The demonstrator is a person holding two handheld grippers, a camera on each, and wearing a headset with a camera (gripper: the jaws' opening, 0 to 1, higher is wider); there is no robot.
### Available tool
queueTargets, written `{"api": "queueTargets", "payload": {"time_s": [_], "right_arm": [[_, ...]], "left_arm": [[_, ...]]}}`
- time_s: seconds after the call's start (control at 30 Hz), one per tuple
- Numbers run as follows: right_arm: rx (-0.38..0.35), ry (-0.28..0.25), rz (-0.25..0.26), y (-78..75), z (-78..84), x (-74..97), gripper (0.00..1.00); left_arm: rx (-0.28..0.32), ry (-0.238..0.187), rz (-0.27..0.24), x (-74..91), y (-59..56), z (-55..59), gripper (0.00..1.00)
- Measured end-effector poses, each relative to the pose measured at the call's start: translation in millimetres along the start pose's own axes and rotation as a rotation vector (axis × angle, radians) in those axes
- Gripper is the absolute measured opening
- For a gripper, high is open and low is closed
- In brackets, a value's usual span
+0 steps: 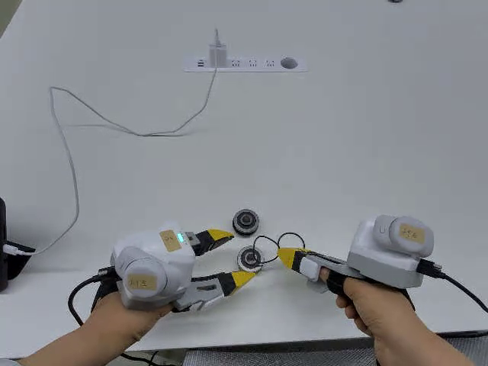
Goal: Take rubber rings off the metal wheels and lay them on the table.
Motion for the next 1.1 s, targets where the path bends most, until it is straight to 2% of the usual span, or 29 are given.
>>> {"api": "queueTargets", "payload": {"time_s": [0.2,0.37,0.57,0.63,0.73,0.77,0.87,0.93,1.1], "right_arm": [[0.074,0.011,0.094,-12.2,-10.5,6.7,0.02],[0.128,0.054,0.147,-19.2,-13.4,8.1,0.02],[0.16,0.072,0.166,-21.0,-16.4,5.6,0.02],[0.194,0.091,0.181,-20.7,-17.8,4.1,0.02],[0.381,0.184,0.24,-17.6,-22.3,2.5,0.02],[0.496,0.232,0.262,-16.1,-24.8,0.0,0.02],[0.757,0.345,0.304,-7.8,-27.4,-6.5,0.02],[0.885,0.412,0.315,-3.9,-25.6,-12.5,0.02],[1.083,0.505,0.33,-0.2,-24.0,-23.8,0.02]], "left_arm": [[0.007,0.001,-0.006,2.0,2.2,1.4,0.4],[0.015,0.008,-0.007,2.2,2.5,3.2,0.4],[0.017,0.01,-0.006,2.3,2.6,3.8,0.4],[0.014,0.011,-0.009,2.4,3.5,4.5,0.4],[0.013,0.013,-0.012,2.9,4.1,4.8,0.39],[0.015,0.014,-0.012,3.3,4.3,5.2,0.39],[0.015,0.018,-0.012,3.4,4.7,6.5,0.39],[0.016,0.019,-0.012,3.3,4.5,7.3,0.39],[0.018,0.019,-0.009,3.0,3.4,7.8,0.38]]}}
Point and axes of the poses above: the centre of the closed fingertips' face, and the gripper's own axes: x roughly backward along the fingers, y roughly to its left, z roughly out of its underside, the point moved 8 cm from there along x, roughly backward along the fingers, and after that the axes turned 15 degrees about -z, right-handed, at the moved point
